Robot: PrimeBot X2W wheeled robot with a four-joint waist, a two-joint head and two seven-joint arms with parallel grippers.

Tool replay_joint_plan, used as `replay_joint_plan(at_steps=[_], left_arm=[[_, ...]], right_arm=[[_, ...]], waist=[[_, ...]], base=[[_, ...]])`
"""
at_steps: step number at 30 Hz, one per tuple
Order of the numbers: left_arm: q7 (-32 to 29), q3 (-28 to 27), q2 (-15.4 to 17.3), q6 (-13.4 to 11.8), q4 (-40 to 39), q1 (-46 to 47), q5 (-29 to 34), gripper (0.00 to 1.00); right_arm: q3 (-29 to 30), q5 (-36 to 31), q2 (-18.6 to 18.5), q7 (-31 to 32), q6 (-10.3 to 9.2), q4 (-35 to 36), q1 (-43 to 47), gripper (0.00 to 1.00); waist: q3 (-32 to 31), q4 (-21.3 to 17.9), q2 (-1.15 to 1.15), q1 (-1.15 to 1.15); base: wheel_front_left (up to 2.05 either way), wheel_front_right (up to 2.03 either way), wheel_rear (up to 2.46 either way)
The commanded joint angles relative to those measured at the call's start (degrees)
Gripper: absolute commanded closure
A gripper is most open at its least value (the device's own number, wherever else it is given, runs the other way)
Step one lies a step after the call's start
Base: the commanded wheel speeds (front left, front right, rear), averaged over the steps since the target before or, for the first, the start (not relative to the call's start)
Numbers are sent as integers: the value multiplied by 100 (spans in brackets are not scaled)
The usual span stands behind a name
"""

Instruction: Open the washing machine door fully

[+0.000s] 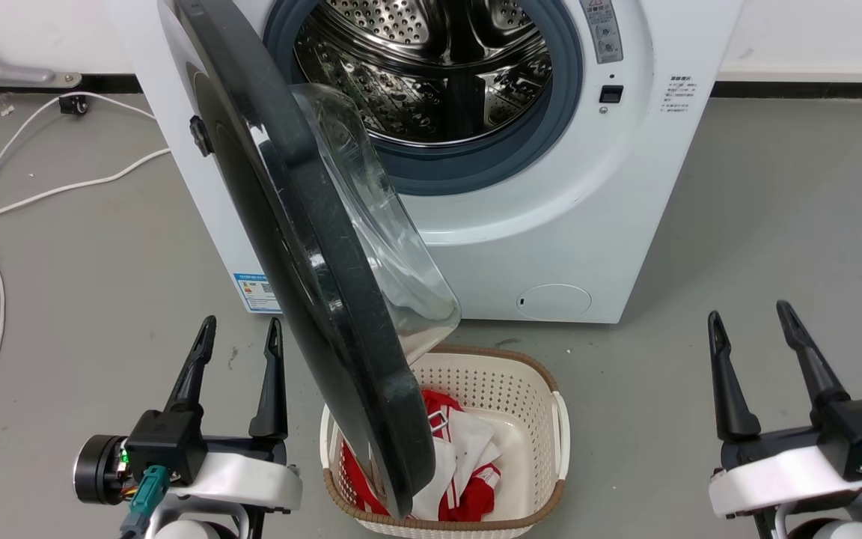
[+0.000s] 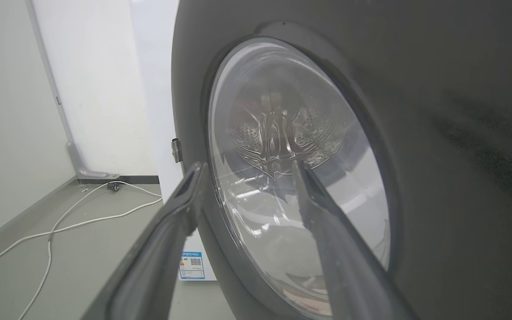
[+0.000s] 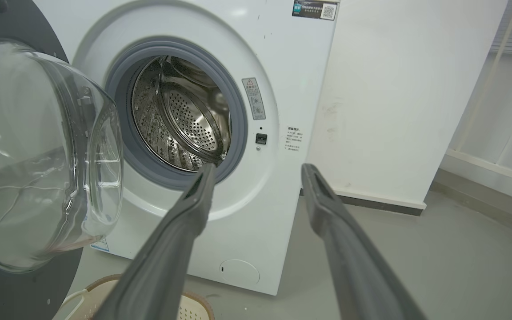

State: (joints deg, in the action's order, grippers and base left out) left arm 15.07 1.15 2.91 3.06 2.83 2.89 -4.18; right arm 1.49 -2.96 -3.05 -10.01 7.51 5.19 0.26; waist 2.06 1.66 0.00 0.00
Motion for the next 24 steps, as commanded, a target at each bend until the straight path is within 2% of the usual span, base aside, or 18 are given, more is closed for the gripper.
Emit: replay_joint_plan(at_steps=[1,18,19,20,21,24], left_arm=[[15,-26,-4,17,-21,26,33,0],[15,-66,-4,30,-36,42,93,0],[15,-65,-4,32,-39,46,98,26],[15,-70,-4,34,-51,56,103,74],[15,-71,-4,37,-60,60,107,100],[15,-84,-4,50,-69,77,128,100]], right_arm=[[16,135,25,-4,-4,-91,97,0],[72,431,28,-111,-4,-309,2,0],[68,437,28,-117,-4,-310,-3,0],[62,446,28,-115,-4,-320,-7,0],[61,461,28,-116,-4,-325,-12,0],[51,472,28,-119,-4,-338,-27,0]], waist=[[8,-5,0,0],[58,-44,0,0],[63,-46,0,0],[67,-49,0,0],[72,-51,0,0],[86,-54,0,0]], base=[[0,0,0],[0,0,0],[0,0,0],[0,0,0],[0,0,0],[0,0,0]])
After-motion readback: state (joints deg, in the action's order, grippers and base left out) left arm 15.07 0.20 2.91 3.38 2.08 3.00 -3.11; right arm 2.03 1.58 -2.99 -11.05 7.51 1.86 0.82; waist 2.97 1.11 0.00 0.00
